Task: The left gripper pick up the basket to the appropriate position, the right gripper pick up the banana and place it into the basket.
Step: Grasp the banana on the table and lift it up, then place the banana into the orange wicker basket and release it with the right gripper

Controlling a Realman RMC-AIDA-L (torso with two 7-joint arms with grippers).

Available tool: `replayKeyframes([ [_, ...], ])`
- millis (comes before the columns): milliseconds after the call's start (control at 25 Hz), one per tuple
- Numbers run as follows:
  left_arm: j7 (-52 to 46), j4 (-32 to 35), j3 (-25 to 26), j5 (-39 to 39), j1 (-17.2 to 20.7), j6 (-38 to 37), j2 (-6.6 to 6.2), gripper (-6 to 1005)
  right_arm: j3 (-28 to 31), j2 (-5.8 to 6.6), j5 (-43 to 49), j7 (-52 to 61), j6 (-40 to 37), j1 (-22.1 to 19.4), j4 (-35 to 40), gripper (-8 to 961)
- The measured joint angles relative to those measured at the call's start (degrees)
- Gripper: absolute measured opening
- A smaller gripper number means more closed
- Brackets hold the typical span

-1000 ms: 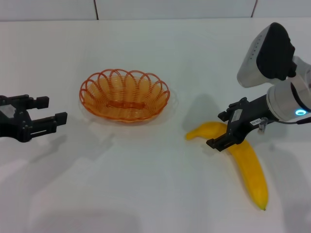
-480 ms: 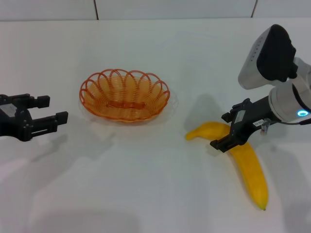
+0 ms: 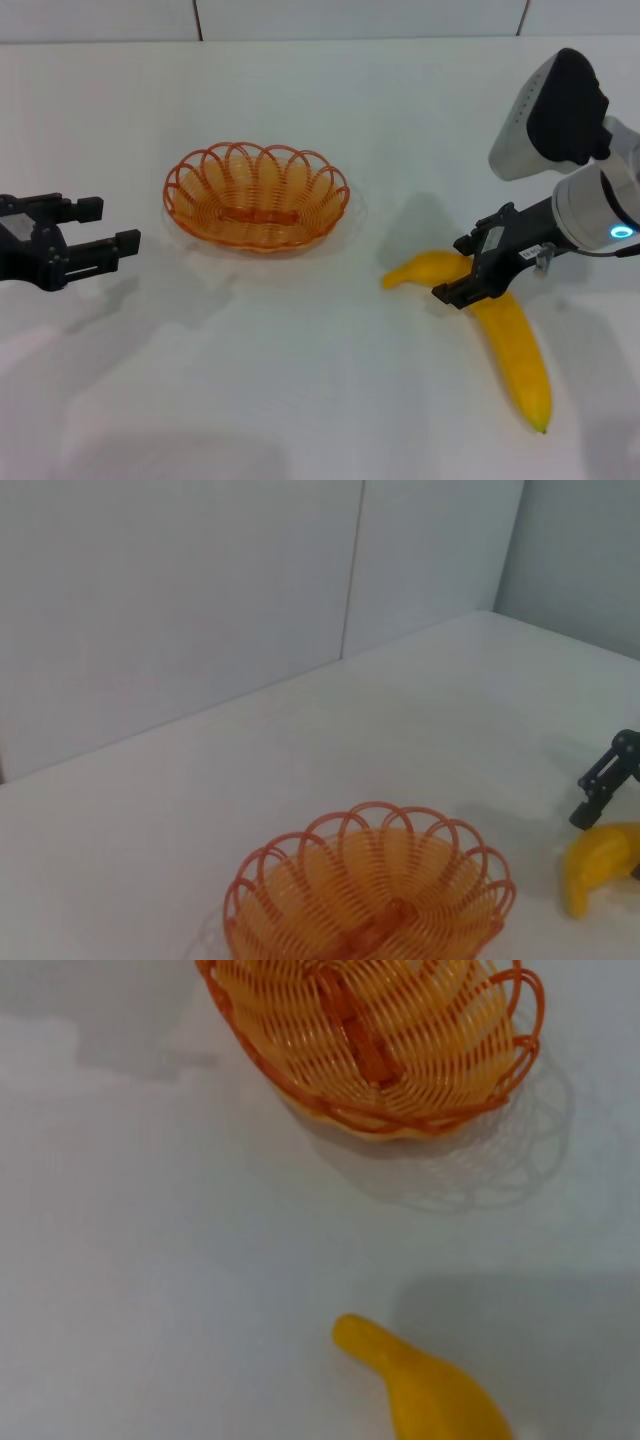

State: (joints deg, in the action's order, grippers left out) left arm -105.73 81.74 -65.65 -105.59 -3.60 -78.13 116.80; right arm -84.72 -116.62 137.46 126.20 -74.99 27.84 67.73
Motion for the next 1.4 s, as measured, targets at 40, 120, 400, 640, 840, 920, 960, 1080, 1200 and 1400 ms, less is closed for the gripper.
replayKeyframes([
  [40,0.0,0.0,0.0,0.0,0.0,0.0,0.00,647,0.0,0.00,0.0,0.2,0.0,0.1,-0.1,779],
  [120,0.0,0.0,0.0,0.0,0.0,0.0,0.00,647,0.0,0.00,0.0,0.3,-0.1,0.2,-0.4,739],
  [400,0.0,0.0,-0.1,0.0,0.0,0.0,0.00,646,0.0,0.00,0.0,0.7,-0.1,0.4,-0.5,603],
  [640,0.0,-0.2,-0.1,-0.1,0.0,0.0,0.00,645,0.0,0.00,-0.2,0.7,-0.1,0.1,0.8,516],
  [840,0.1,-0.6,-0.1,-0.1,-0.1,0.0,-0.08,645,0.4,0.00,-0.6,0.6,-0.1,-0.1,2.8,489],
  [920,0.1,-0.6,-0.1,-0.1,-0.1,0.0,-0.08,646,0.5,0.00,-0.7,0.6,0.0,-0.1,4.2,489],
  [960,0.2,-0.6,-0.1,-0.1,-0.1,0.0,-0.08,646,0.6,0.00,-1.0,0.5,0.1,-0.1,4.8,489],
  [1080,0.6,-0.6,-0.1,0.2,-0.2,0.0,-0.05,647,0.9,0.02,-2.4,-0.2,0.6,0.6,5.9,489],
  [1200,1.1,-0.6,-0.1,0.3,-0.3,0.0,-0.01,647,1.5,0.07,-2.8,-1.1,0.8,2.6,5.8,489],
  [1400,1.6,-0.7,-1.1,0.3,-0.8,0.0,0.04,646,1.2,0.08,-2.9,-1.8,2.4,6.1,5.3,490],
])
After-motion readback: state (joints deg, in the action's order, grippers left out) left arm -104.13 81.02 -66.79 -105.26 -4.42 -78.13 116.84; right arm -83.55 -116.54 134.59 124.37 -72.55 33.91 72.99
